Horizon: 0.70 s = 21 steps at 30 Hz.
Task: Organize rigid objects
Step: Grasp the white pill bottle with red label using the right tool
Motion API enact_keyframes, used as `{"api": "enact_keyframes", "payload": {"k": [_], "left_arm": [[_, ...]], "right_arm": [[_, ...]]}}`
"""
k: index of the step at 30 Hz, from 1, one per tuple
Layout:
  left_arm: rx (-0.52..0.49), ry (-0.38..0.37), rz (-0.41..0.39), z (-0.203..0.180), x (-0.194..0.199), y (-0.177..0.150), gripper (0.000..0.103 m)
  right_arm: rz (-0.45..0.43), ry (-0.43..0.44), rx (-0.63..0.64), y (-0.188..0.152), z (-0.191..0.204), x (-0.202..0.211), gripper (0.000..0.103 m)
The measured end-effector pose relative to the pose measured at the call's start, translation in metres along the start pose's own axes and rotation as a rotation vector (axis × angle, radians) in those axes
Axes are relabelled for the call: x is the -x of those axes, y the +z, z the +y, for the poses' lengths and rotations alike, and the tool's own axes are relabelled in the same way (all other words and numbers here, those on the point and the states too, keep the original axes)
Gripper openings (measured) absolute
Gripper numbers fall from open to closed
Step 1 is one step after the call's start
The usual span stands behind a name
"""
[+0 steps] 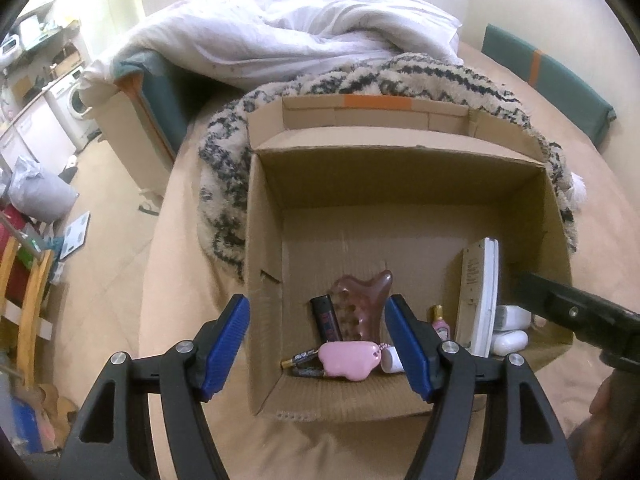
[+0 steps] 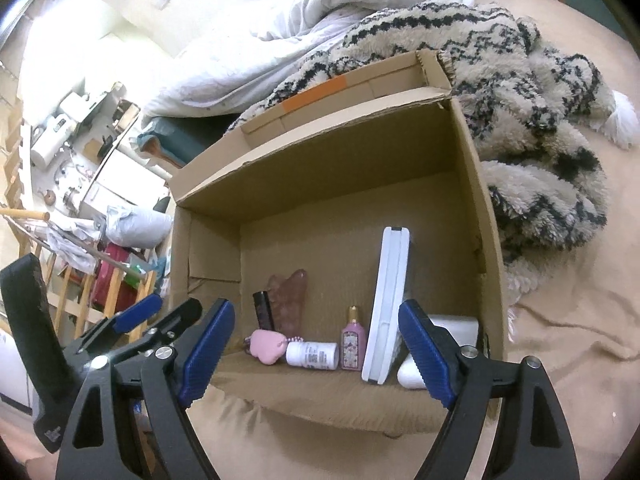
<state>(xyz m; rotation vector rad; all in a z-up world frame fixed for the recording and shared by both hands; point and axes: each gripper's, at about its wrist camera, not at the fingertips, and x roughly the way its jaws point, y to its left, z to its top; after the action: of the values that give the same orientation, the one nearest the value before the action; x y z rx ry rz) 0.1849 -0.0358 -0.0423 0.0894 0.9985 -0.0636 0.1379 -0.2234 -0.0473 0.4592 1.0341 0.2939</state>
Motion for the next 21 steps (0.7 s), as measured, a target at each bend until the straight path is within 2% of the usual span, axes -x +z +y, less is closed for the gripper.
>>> {"api": "enact_keyframes", "payload": {"k": [12,21], "left_arm": [[0.029,0.016,0.033,0.019,0.028,-0.038,0.067],[0.120,0.036,0.071,0.041,0.021,-0.064,0.067]], "right_arm": [[0.015,0.007,-0.028,-0.027,-0.005,0.025,0.089],[0.046,-0.023,-0.086,-0.052,-0.015,0.027,0.089]]}}
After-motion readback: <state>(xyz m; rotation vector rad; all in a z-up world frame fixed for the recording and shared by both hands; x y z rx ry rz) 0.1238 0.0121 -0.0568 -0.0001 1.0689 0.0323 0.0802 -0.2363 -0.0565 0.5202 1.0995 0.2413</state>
